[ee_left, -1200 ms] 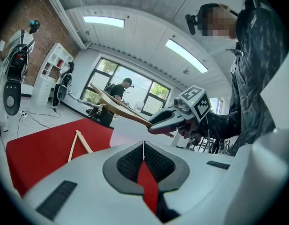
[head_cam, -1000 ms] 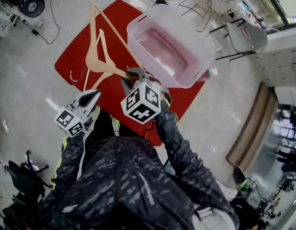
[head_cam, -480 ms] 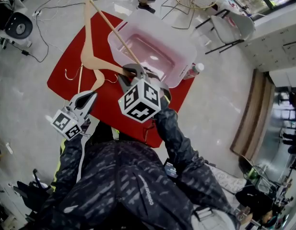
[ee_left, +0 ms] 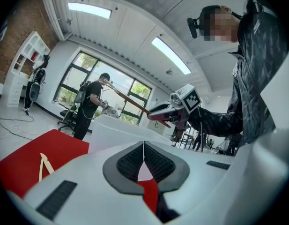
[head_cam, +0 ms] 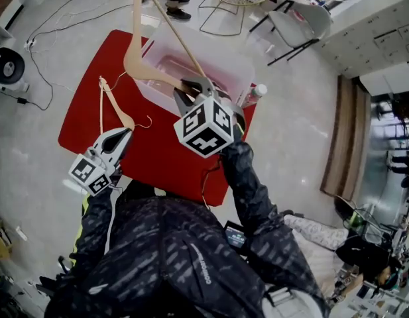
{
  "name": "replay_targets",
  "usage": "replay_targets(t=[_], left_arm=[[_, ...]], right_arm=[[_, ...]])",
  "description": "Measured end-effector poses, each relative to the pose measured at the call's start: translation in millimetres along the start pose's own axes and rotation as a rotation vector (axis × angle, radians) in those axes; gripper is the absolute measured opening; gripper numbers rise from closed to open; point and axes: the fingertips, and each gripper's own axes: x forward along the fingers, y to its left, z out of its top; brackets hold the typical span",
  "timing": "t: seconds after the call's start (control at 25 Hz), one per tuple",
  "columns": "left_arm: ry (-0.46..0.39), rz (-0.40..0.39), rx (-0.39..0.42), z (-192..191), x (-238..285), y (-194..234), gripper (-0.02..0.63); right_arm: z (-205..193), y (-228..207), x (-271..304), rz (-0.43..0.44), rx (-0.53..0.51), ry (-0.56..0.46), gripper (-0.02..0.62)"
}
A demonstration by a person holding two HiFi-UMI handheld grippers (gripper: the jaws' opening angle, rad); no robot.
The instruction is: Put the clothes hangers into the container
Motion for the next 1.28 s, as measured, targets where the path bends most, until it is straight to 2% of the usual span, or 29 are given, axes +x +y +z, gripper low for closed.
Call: replay_targets(t=[0.2, 0.64, 1.0, 1.28], left_arm=[[0.029, -0.055, -0.007, 1, 12, 10, 0.012], [0.076, -0.129, -0.014, -1, 30, 18, 0.012], [0.094, -0.135, -0.034, -7, 20, 28, 0.012], [0.094, -0.123, -0.044, -10, 9, 38, 0.012]], right_arm=[[-30, -28, 7, -0.057, 0.033, 0.074, 0.095], [-90, -63, 23, -0.119, 0.058, 0.215, 0.095], [-116, -62, 53, -0.109, 0.042, 0.31, 0.095], [-122, -59, 66, -0.116, 0.002, 0.35, 0.097]])
